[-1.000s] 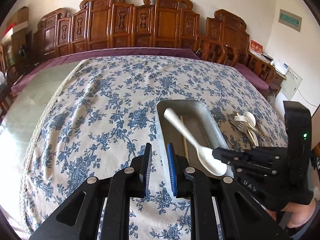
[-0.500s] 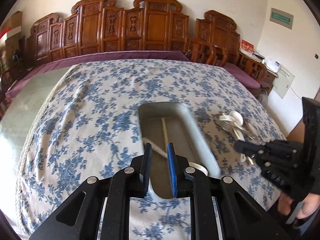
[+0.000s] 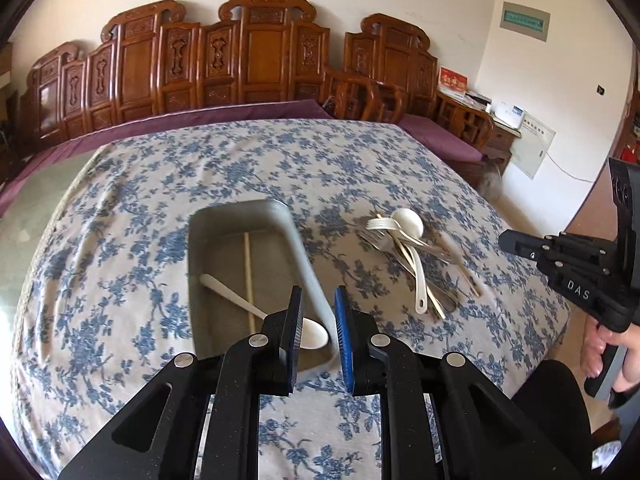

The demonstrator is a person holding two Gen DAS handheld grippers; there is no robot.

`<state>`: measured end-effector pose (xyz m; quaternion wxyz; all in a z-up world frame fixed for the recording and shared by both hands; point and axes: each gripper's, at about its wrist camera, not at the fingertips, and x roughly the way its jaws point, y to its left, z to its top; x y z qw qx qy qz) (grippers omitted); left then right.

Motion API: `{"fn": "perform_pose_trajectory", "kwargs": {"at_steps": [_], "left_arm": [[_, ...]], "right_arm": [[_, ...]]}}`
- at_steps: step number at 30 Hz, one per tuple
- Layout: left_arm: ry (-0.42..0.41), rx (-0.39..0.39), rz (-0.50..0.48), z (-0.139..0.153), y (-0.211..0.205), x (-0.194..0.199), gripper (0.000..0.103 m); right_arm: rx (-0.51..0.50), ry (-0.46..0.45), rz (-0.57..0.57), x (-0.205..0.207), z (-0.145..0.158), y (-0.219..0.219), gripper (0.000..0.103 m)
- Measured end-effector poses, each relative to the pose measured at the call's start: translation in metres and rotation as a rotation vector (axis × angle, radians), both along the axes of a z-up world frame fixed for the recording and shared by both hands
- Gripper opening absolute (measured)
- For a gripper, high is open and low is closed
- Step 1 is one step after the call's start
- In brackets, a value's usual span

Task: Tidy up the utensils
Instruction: 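Lower the white spoon into the grey tray and open the right tool, then grasp a white plastic fork from the pile with the right tool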

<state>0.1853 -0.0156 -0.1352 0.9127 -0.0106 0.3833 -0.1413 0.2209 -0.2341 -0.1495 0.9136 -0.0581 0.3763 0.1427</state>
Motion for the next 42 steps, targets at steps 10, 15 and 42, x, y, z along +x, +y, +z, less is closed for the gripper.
{"fn": "perform_pose_trajectory", "kwargs": {"at_steps": [10, 15, 42], "left_arm": [[0.021, 0.021, -0.022, -0.015, -0.017, 0.005, 0.038], [0.022, 0.028, -0.028, -0.019, -0.023, 0.007, 0.038], [0.038, 0.023, -0.061, -0.029, -0.044, 0.007, 0.038]], "right_arm": [[-0.061, 0.077, -0.014, 0.035, -0.04, -0.013, 0.023], [-0.084, 0.113, 0.002, 0.067, -0.062, -0.016, 0.023], [-0.076, 0.186, 0.105, 0.153, -0.087, 0.008, 0.0]]}}
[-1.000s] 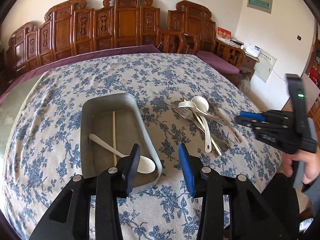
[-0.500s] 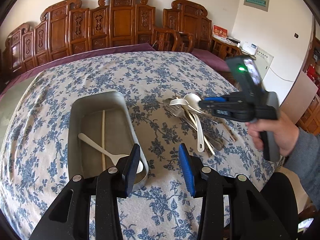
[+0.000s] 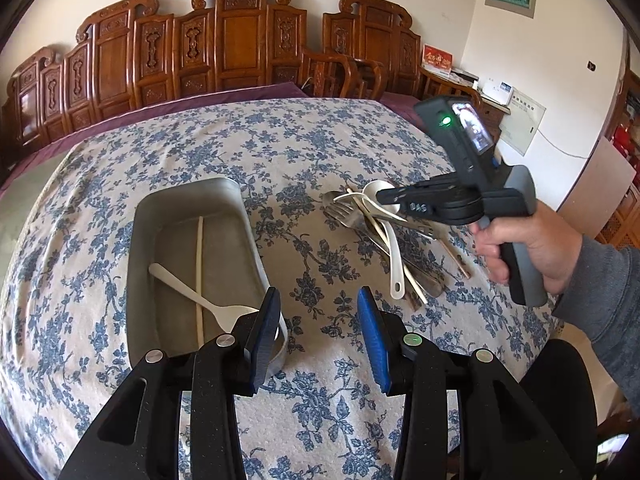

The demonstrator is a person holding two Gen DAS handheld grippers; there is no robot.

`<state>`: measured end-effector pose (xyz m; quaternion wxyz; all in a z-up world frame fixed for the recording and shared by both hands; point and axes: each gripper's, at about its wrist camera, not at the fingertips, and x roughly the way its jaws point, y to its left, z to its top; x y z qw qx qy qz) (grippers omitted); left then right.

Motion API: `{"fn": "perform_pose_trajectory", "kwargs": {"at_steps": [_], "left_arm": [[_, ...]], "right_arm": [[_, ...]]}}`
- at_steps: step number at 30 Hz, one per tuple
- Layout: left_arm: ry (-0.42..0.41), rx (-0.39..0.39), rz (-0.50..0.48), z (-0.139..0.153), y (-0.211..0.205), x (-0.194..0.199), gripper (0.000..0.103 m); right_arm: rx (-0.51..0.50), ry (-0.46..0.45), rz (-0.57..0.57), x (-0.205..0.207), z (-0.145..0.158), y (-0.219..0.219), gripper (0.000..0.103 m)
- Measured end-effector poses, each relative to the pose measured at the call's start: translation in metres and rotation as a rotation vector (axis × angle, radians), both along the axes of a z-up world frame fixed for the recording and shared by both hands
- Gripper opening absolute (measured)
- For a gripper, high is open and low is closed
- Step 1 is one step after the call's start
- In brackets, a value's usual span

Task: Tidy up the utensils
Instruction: 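Grasp a white plastic fork from the pile with the right tool, then grasp a white plastic spoon with the left tool while the right tool holds the fork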

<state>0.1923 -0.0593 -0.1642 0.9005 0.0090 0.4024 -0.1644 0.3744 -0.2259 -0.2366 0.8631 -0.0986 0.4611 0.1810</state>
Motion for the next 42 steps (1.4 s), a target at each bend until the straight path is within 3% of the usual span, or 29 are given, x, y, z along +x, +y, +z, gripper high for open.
{"fn": "perform_pose_trajectory", "kwargs": {"at_steps": [6, 10, 13, 19, 24, 27, 34, 42], "left_arm": [[-0.007, 0.007, -0.008, -0.001, -0.008, -0.005, 0.038], [-0.003, 0.001, -0.003, -0.002, -0.01, -0.007, 0.038], [-0.013, 0.005, -0.007, -0.001, -0.012, -0.008, 0.038], [-0.011, 0.006, -0.008, -0.002, -0.012, -0.007, 0.038], [-0.017, 0.011, -0.022, -0.001, -0.017, -0.007, 0.038], [-0.014, 0.015, -0.026, -0.003, -0.019, -0.007, 0.038], [-0.014, 0.032, -0.034, -0.005, -0.026, -0.009, 0.038], [-0.031, 0.043, -0.064, 0.003, -0.039, -0.006, 0.038]], "right_arm": [[0.002, -0.036, 0.01, -0.015, 0.019, -0.012, 0.0], [-0.01, -0.013, 0.025, -0.015, 0.013, -0.009, 0.002], [-0.031, 0.0, 0.037, -0.01, 0.002, -0.003, 0.019], [-0.086, 0.026, 0.048, 0.005, -0.015, 0.011, 0.019], [-0.069, 0.03, 0.037, 0.009, -0.014, 0.009, 0.004], [-0.06, 0.022, 0.04, 0.006, -0.009, 0.005, 0.004], [-0.034, -0.068, -0.003, -0.011, 0.029, -0.017, 0.004], [0.061, -0.082, -0.087, -0.054, 0.054, -0.059, 0.004]]}}
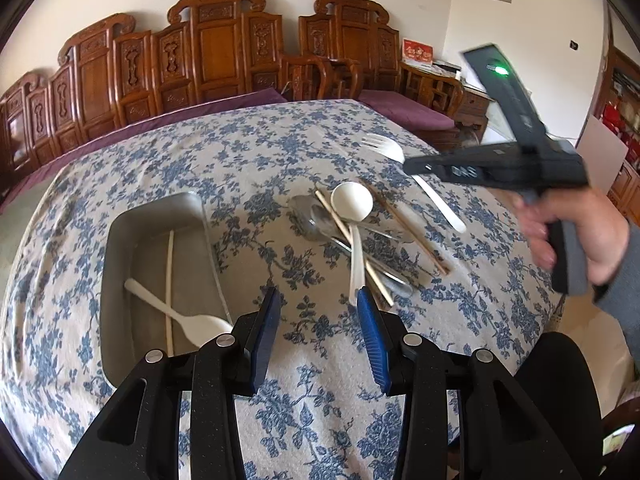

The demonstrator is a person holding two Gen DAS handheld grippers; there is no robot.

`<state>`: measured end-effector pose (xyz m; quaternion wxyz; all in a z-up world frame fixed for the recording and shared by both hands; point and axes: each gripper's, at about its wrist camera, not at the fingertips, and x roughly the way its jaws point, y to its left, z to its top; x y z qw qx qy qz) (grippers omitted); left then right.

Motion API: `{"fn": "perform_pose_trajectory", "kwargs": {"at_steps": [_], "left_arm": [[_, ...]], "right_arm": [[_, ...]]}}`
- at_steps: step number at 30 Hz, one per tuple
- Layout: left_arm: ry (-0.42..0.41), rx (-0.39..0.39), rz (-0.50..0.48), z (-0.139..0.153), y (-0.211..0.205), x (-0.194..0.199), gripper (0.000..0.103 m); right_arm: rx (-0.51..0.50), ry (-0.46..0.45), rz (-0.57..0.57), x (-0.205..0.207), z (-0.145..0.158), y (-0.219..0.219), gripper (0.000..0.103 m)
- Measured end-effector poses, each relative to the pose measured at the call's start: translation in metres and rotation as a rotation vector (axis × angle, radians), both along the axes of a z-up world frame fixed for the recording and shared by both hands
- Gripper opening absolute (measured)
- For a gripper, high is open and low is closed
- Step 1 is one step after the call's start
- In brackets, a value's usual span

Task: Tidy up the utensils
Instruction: 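Grasp a white plastic spoon with the left tool while the right tool holds the fork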

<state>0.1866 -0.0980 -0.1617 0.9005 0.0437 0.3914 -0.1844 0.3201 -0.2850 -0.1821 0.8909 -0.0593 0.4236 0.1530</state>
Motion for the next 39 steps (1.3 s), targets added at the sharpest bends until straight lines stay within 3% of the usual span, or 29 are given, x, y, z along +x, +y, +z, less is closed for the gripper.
{"fn": "perform_pose_trajectory", "kwargs": {"at_steps": [6, 13, 20, 29, 31, 34, 39], "left_arm": [[0.018, 0.037, -0.027, -0.004, -0.016, 0.009, 0.038], [0.077, -0.008, -0.035, -0.014, -0.031, 0.033, 0.038], [0.166, -0.015, -0.045, -0.039, -0.056, 0.07, 0.036], [0.237, 0.037, -0.008, -0.068, -0.084, 0.107, 0.036], [0.246, 0.05, 0.002, -0.073, -0.086, 0.112, 0.016], [0.249, 0.083, 0.022, -0.075, -0.089, 0.113, 0.01], [0.167, 0.13, 0.007, -0.055, -0.096, 0.103, 0.009]], "right_arm": [[0.026, -0.019, -0.023, -0.037, 0.002, -0.014, 0.004], [0.074, -0.029, -0.052, -0.058, 0.0, -0.034, 0.004], [0.092, -0.017, -0.083, -0.057, -0.009, -0.055, 0.004], [0.115, -0.008, -0.11, -0.053, -0.01, -0.07, 0.004], [0.118, -0.008, -0.107, -0.053, -0.009, -0.07, 0.004], [0.117, -0.018, -0.098, -0.054, -0.006, -0.068, 0.004], [0.127, -0.027, -0.097, -0.055, 0.0, -0.068, 0.004]]}}
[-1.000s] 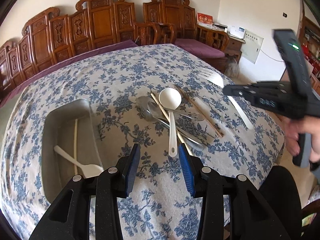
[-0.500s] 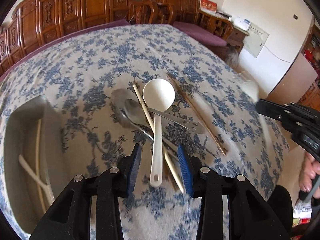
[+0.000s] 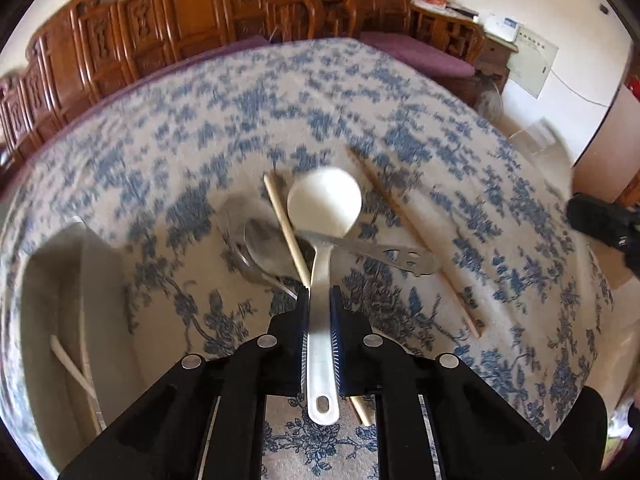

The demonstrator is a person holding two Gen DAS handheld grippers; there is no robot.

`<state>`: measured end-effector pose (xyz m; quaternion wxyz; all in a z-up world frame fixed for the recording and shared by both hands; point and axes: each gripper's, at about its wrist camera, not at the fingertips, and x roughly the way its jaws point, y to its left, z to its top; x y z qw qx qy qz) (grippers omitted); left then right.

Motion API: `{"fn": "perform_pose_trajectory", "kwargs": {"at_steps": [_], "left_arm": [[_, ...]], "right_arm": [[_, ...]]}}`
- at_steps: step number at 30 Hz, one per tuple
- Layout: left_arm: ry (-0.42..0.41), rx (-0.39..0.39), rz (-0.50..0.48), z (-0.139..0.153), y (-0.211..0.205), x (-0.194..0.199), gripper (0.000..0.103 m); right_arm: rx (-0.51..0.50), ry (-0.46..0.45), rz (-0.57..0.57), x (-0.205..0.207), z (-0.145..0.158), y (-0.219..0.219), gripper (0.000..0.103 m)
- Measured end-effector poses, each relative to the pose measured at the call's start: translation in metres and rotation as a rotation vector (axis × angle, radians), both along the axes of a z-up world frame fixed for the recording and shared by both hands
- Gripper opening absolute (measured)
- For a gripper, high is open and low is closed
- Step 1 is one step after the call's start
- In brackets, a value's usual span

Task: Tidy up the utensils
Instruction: 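Grasp a white plastic spoon with the left tool while the right tool holds the fork, then carry the spoon into the tray and open the left tool while the right tool holds the fork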

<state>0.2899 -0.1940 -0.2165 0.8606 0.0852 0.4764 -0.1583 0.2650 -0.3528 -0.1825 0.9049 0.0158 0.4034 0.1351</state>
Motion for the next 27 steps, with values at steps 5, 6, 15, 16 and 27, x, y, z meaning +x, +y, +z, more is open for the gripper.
{"fn": "perform_pose_trajectory", "kwargs": {"at_steps": [5, 6, 15, 16, 27], "left_arm": [[-0.028, 0.002, -0.023, 0.021, -0.003, -0.007, 0.009], [-0.032, 0.004, -0.024, 0.023, -0.004, -0.008, 0.009], [-0.051, -0.023, -0.043, 0.061, 0.001, -0.025, 0.002], [-0.053, -0.03, -0.044, 0.064, 0.0, -0.026, 0.002], [-0.109, -0.061, -0.042, 0.097, -0.003, -0.035, 0.002]], "right_arm": [[-0.008, -0.012, 0.015, -0.003, 0.005, 0.007, 0.004], [-0.008, -0.014, 0.017, -0.003, 0.006, 0.007, 0.004], [-0.014, -0.027, 0.026, -0.006, 0.011, 0.01, 0.004], [-0.014, -0.029, 0.026, -0.006, 0.012, 0.01, 0.004], [0.005, -0.059, 0.027, -0.01, 0.027, 0.007, 0.004]]}}
